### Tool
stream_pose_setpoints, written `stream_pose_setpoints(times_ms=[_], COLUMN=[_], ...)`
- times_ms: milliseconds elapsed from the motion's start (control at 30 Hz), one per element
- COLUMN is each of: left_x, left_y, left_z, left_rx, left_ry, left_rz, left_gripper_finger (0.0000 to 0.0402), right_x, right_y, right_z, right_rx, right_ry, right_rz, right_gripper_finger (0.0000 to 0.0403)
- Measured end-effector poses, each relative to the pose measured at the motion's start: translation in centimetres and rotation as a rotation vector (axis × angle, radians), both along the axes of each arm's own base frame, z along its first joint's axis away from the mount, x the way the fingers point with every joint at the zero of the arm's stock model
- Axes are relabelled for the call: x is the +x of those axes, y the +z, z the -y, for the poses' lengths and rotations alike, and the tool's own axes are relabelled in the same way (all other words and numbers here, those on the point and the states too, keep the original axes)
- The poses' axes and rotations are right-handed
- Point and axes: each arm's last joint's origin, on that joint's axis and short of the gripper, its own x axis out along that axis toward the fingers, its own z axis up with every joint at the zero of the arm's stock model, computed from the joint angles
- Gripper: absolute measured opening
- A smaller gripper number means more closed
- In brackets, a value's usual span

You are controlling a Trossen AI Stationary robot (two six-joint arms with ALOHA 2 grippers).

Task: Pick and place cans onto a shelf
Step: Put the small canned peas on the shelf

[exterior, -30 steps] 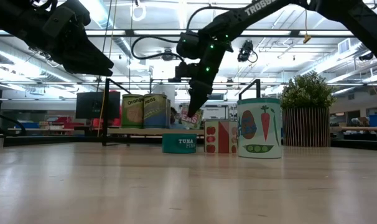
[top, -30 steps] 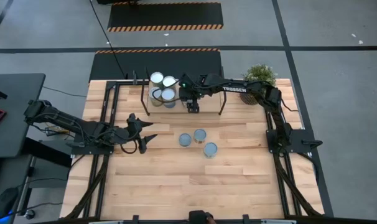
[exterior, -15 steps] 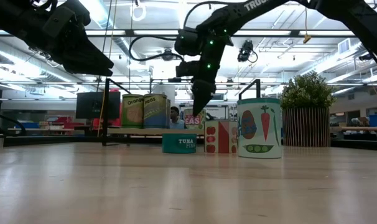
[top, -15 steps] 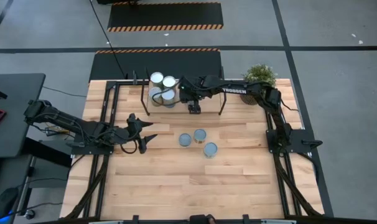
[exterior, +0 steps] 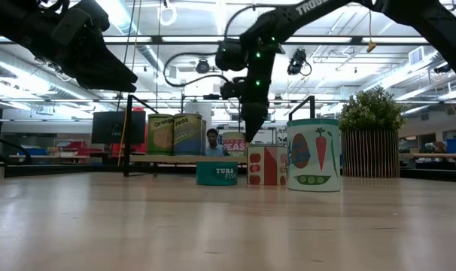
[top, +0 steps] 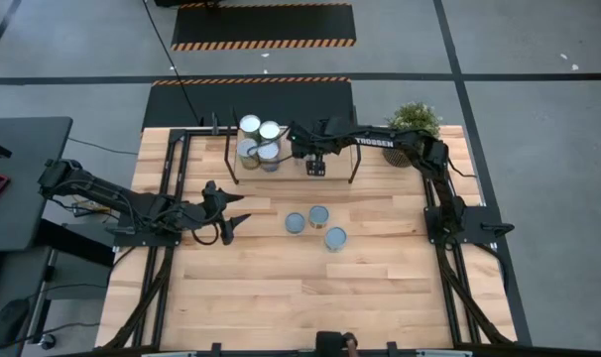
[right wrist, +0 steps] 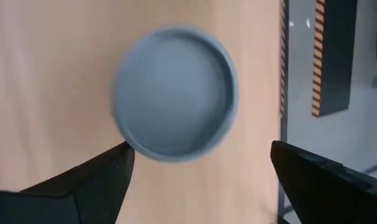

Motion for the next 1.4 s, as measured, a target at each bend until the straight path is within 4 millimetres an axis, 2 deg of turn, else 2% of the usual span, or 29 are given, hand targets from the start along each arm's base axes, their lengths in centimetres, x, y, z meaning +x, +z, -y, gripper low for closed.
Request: stream_pose_setpoints(times_ms=[167, 300, 567, 733, 967, 1100, 1400], left_x=[0.0, 0.0, 0.0, 0.0, 0.0, 0.0, 0.0], left_y=[0.0, 0.0, 0.0, 0.0, 0.0, 0.0, -0.1], left_z=[0.0, 0.0, 0.0, 0.0, 0.0, 0.0, 0.0], left_rx=[0.000, 0.000, 0.002, -0.003, -0.004, -0.004, -0.002], left_ry=[0.000, 0.000, 0.000, 0.002, 0.002, 0.002, 0.002], left_rz=[0.000, -0.001, -0.005, -0.003, -0.003, -0.003, -0.008], left_gripper_finger=[0.0283, 0.0283, 0.0283, 0.0283, 0.0283, 0.0283, 0.0283], right_x=[-0.3, -0.1, -0.1, 0.1, 0.9, 1.3, 0.4], right_y=[-0.3, -0.2, -0.4, -0.4, 0.1, 0.3, -0.3], right_z=[2.1, 2.9, 2.3, 2.2, 2.5, 2.4, 2.2], right_rx=[-0.028, -0.027, -0.010, 0.065, 0.037, 0.085, 0.054], right_ry=[-0.047, -0.049, -0.054, -0.063, -0.057, -0.014, -0.045], right_rz=[0.067, 0.139, 0.112, 0.179, 0.274, 0.341, 0.197], right_gripper_finger=[0.0383, 0.0383, 0.0383, 0.0383, 0.0383, 0.0383, 0.0383])
